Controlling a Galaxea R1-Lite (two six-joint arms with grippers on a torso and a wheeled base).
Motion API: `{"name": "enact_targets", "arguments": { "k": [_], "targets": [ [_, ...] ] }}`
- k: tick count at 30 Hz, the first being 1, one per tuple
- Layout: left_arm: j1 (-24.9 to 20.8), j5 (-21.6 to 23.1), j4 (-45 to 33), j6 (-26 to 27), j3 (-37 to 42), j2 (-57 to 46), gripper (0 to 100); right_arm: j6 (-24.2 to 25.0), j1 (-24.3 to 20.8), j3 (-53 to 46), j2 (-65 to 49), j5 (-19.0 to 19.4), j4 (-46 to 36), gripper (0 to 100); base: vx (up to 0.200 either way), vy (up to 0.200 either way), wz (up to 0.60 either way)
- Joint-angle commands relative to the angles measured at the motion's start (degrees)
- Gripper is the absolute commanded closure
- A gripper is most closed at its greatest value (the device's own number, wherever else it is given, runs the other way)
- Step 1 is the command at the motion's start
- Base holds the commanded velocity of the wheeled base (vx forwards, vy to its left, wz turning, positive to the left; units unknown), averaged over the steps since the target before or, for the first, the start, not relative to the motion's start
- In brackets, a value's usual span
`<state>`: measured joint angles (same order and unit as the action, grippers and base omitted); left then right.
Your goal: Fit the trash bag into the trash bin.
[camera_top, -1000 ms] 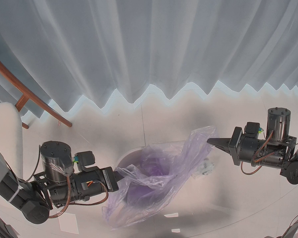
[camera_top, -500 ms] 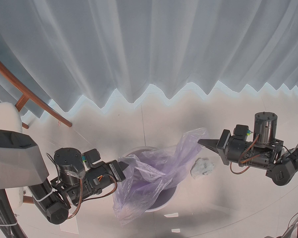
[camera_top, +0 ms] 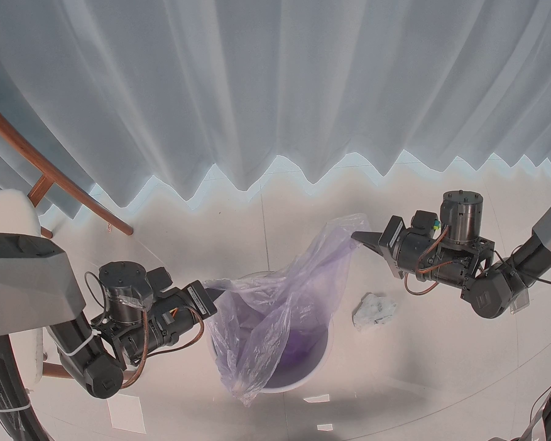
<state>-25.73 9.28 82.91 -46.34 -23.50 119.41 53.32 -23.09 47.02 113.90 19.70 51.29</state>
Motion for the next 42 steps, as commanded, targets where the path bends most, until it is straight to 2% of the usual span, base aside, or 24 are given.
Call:
{"name": "enact_targets", "arguments": {
  "k": [1, 3, 6, 10, 20, 30, 42],
  "targets": [
    [3.1, 0.2, -9.3, -2.4, -3.5, -6.3, 100, 0.0, 2.9, 6.2, 4.1, 0.0, -0.4, 100, 0.000, 0.000, 0.00],
    [3.6, 0.5, -16.0, -4.4, -5.3, -8.1, 100, -0.1, 3.8, 9.6, 5.9, -0.1, -1.5, 100, 0.000, 0.000, 0.00],
    [3.9, 0.5, -20.0, -4.7, -6.7, -8.5, 100, -0.2, 4.7, 13.6, 7.6, -0.1, -5.5, 100, 0.000, 0.000, 0.00],
    [5.8, 0.7, -20.0, -4.7, -7.1, -8.0, 100, -0.3, 5.2, 17.5, 9.3, -0.7, -9.9, 100, 0.000, 0.000, 0.00],
    [8.8, 1.8, -19.9, -4.7, -7.9, -3.5, 100, -0.4, 6.4, 23.0, 15.0, -2.9, -10.4, 100, 0.000, 0.000, 0.00],
    [9.1, 1.7, -19.8, -4.7, -8.0, 0.7, 100, -0.4, 7.2, 20.9, 15.7, -2.9, -10.2, 100, 0.000, 0.000, 0.00],
    [10.6, 1.8, -20.4, -4.5, -7.3, 3.6, 100, -1.9, 3.9, 13.3, 16.2, -2.9, -9.2, 100, 0.000, 0.000, 0.00]
  ]
}}
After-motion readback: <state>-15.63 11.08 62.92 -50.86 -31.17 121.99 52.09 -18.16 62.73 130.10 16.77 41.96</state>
